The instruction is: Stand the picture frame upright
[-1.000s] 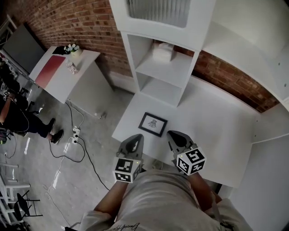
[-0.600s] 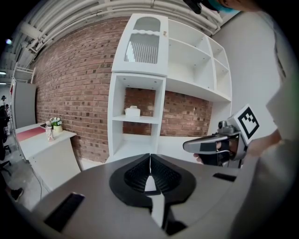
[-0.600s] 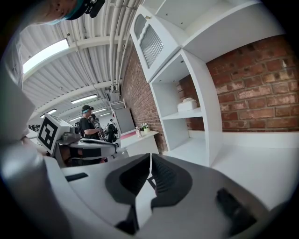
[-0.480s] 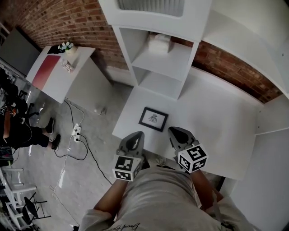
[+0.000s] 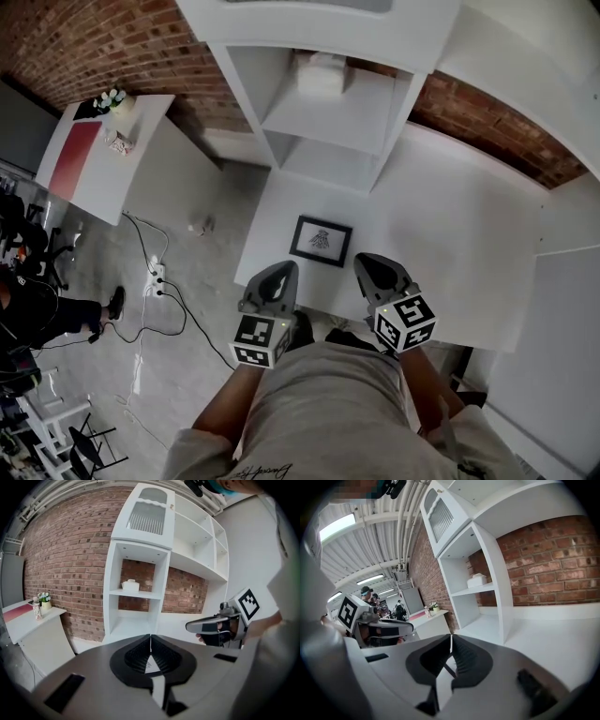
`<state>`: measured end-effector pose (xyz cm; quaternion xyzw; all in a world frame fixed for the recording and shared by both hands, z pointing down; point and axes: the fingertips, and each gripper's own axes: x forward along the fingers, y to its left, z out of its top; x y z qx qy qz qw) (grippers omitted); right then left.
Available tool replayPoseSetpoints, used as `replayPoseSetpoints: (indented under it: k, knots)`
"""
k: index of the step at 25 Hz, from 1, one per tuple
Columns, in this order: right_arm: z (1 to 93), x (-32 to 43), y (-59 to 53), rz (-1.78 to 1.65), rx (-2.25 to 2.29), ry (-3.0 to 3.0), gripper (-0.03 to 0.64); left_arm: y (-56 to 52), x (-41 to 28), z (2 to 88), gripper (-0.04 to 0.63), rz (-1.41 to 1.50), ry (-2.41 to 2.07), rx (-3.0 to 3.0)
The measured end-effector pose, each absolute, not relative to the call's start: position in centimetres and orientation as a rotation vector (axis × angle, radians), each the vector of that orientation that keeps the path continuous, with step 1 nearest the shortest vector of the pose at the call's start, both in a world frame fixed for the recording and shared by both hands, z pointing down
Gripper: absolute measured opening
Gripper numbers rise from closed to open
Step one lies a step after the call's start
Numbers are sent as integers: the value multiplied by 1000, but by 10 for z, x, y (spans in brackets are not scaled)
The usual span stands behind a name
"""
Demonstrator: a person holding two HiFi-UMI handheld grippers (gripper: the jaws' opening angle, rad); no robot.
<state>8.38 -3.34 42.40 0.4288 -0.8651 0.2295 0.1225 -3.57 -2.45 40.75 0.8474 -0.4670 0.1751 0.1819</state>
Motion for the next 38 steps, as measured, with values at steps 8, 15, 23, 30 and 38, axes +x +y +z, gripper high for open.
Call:
replayPoseSetpoints:
  k: [8, 15, 23, 30, 38]
  knots:
    - [453, 74, -54, 708, 1340, -2428, 29, -55, -62, 440, 15, 544, -1266, 2361]
    - [486, 69, -64, 772, 1400, -2334, 29, -74, -66, 487, 16, 655, -1158, 2356]
    - [530, 72, -75, 848, 1443, -2265, 31, -92, -60, 543, 17, 739, -1041, 2273]
    - [573, 87, -81, 890, 1488, -2112, 32, -102, -60, 578, 18, 792, -995, 2211]
    - [609, 88, -78, 981, 1458, -2027, 107, -110, -56, 609, 112, 843, -925, 2169]
